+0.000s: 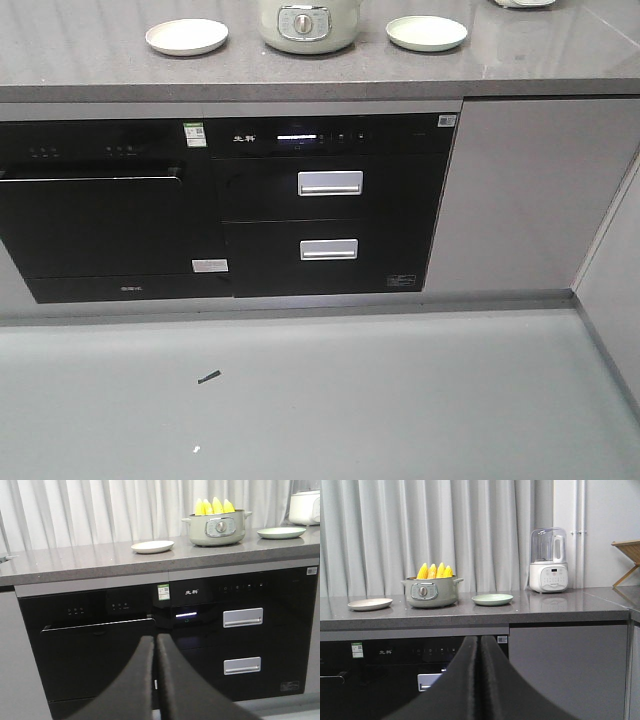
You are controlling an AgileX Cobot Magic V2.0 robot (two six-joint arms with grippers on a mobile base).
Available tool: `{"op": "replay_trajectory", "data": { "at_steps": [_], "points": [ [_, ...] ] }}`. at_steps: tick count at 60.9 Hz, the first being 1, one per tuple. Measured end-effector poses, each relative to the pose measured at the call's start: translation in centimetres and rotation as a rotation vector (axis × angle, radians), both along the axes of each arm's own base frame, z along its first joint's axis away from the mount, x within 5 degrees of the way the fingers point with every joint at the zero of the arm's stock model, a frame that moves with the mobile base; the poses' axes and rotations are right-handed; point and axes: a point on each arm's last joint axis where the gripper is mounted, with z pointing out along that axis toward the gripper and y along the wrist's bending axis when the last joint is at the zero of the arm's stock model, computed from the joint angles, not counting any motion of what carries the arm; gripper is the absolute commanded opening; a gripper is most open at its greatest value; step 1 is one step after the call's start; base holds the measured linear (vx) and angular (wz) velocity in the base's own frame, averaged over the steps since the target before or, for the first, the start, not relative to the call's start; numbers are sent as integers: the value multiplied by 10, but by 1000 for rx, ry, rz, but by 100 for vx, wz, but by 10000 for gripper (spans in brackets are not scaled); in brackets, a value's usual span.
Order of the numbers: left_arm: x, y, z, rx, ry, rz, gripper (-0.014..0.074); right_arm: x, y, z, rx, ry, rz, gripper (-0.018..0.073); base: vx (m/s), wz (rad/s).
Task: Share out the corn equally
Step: 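Keep driving the base closer to the counter edge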
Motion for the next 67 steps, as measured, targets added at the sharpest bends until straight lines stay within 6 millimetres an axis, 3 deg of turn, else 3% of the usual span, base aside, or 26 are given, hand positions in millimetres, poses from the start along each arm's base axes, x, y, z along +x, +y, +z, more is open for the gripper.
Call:
{"op": "replay_trajectory", "data": {
  "at_steps": [67],
  "points": [
    [0,0,0,0,0,0,-7,0,0,0,0,0,0,-1,6,-1]
  ]
}}
